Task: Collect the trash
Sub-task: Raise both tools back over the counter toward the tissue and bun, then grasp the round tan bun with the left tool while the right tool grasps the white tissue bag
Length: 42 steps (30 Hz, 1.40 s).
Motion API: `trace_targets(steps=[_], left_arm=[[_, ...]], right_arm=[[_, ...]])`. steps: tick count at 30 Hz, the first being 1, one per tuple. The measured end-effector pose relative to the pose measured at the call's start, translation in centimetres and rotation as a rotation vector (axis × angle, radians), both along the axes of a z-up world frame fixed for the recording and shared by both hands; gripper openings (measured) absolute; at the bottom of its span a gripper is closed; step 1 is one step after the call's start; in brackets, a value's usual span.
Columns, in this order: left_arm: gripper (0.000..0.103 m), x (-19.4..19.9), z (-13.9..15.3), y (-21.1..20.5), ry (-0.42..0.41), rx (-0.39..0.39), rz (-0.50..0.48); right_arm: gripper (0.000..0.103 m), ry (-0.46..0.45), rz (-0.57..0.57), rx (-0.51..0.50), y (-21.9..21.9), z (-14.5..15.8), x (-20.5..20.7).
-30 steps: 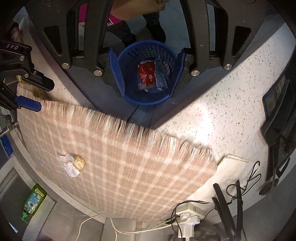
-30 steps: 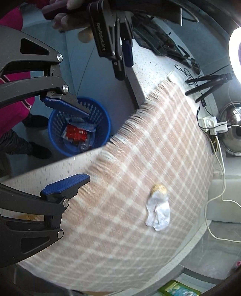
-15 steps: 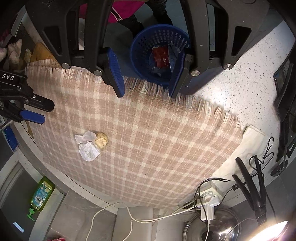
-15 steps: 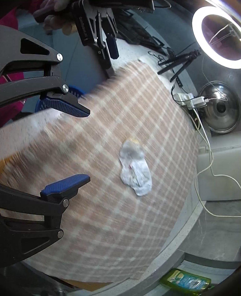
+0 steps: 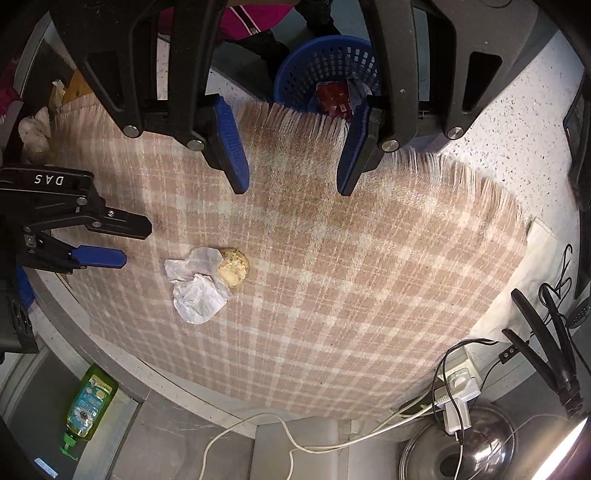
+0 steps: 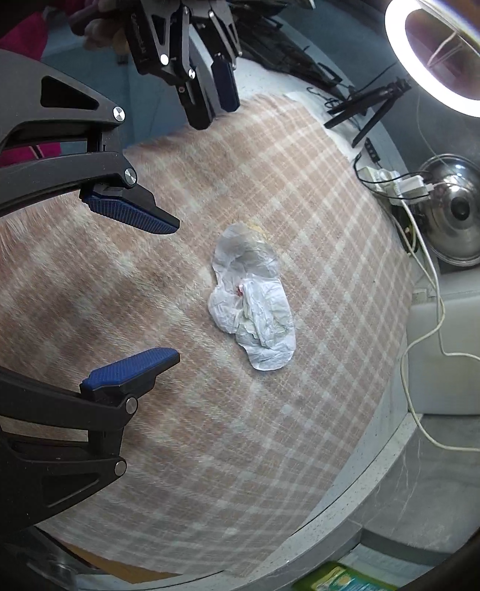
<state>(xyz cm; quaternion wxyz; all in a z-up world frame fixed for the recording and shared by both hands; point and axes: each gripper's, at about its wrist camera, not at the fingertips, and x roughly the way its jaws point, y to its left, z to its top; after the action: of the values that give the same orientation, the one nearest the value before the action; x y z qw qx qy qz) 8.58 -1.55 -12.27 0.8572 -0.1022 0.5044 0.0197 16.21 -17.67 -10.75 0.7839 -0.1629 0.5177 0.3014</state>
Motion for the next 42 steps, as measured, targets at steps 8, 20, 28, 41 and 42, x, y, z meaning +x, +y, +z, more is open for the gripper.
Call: trace_targets(steps=[8,20,28,41,42], left_arm=[[0.051,2.0,-0.8,-0.8,0.035,0.012,-0.001],[0.051,4.5,-1.7,-2.2,0.051,-0.018,-0.02],[0.044,5.7,-2.4,-2.3,0.062,-0.06,-0.025],[0.042,8.8,-2.5,-3.4,0.053,-0.065,-0.067],[0.042,8.9,-2.5,-3.5,0.054,-0.064,-0.069]], right_arm=[[0.063,0.0,0.073,-0.04,1.8,-1.8,1.7],[0.063,-0.034,0.11,-0.084,3.1,-3.4,4.0],[0.063,-0.012,0.048,-0.066,2.0,-4.5,7.0],[0.069,0.016,-0.034,0.023,2.0,-4.4,10.7],[0.069,0.015,-0.032,0.019,2.1,-4.4,10.7]])
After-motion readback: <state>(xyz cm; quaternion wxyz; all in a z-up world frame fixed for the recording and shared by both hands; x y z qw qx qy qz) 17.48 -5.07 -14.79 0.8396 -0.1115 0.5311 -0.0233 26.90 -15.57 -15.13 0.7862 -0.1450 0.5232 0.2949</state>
